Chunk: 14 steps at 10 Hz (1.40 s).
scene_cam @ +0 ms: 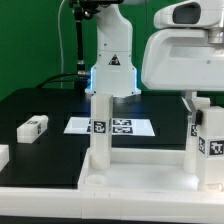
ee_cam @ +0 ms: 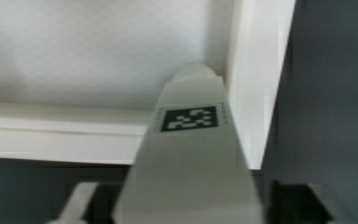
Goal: Assemble desk
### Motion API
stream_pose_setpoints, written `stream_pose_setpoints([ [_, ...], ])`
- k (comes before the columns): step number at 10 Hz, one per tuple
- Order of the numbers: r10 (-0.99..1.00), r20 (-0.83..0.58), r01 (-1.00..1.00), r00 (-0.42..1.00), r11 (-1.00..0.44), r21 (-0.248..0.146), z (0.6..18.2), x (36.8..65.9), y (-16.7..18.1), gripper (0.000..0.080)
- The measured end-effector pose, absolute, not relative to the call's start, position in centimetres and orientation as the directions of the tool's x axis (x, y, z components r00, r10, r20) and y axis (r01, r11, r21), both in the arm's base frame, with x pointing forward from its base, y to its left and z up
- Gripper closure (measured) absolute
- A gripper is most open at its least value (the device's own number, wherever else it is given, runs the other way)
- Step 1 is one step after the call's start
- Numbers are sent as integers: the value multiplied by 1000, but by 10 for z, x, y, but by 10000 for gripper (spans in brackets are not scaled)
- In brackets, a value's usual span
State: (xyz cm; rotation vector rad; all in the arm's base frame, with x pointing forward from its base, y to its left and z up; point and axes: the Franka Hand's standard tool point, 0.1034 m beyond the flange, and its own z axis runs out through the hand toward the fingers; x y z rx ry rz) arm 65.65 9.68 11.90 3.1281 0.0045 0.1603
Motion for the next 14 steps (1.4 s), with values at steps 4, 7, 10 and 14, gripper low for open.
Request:
stream_pose_setpoints([
  [4,-55,102,-56,993,-998,4,119,656,96,511],
  [7,-314,98,-313,944,-949,-25,118,656,97,511],
  [10,-511,86,-508,855,-860,-52,118,656,96,509],
  [14,-803,43,-798,594,-595,-95,117,656,98,509],
])
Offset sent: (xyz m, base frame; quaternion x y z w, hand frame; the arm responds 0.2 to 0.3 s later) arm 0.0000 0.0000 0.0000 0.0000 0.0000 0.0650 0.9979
